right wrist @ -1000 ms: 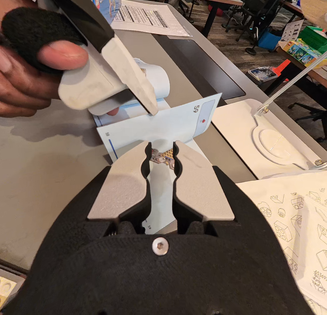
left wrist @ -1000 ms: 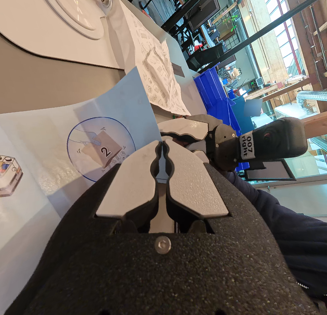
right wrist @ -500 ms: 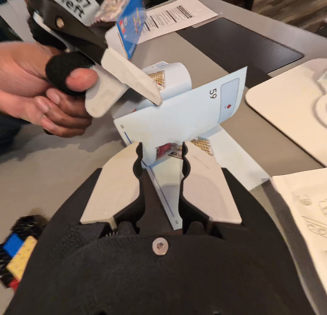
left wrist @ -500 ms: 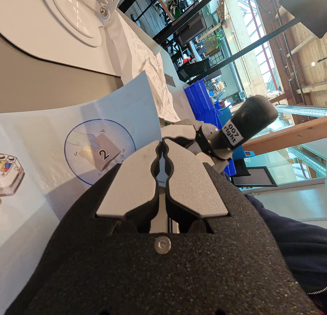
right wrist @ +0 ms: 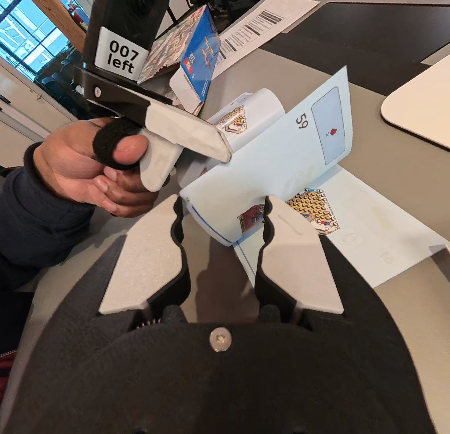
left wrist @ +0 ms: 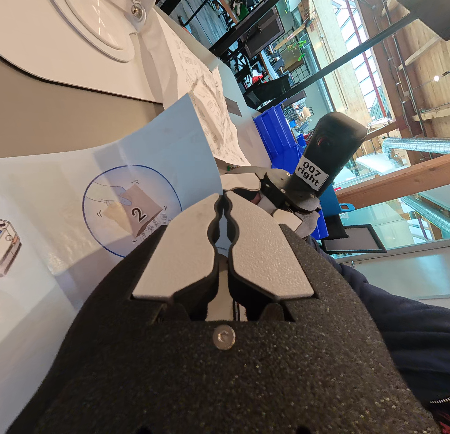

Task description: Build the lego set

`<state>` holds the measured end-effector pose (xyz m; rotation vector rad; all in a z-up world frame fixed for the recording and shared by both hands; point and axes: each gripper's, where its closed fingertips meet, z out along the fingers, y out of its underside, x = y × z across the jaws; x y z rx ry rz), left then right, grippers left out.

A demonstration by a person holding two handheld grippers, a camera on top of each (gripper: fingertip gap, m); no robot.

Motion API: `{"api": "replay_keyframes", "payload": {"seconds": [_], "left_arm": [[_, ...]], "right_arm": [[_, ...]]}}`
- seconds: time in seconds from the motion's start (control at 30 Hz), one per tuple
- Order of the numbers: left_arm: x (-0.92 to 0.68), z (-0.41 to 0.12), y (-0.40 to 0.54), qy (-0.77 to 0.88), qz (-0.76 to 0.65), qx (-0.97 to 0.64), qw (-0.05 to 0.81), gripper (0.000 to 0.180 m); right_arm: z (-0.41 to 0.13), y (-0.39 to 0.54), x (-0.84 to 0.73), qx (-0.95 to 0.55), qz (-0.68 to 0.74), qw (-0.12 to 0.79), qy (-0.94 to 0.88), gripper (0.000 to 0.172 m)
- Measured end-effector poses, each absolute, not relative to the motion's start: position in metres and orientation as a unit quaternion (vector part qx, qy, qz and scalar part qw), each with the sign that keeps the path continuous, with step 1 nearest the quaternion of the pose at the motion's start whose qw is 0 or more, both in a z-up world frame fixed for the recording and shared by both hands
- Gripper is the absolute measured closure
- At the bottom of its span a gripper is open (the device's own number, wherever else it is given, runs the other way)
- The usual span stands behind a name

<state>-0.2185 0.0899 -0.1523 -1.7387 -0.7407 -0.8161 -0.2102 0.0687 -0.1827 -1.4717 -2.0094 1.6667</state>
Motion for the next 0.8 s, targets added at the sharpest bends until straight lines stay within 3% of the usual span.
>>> {"api": "replay_keyframes", "payload": {"seconds": [0.27,0.8], "left_arm": [[-0.219,-0.154,0.089,-0.303,-0.334,-0.730,0.513,0.180],[-0.220,-0.158,0.089,-0.303,-0.326,-0.737,0.509,0.180]], "right_arm": [[-0.185,0.074,-0.211,-0.499,0.548,0.078,-0.666,0.133],[-0.188,0.089,-0.212,-0.516,0.524,0.085,-0.672,0.133]]}}
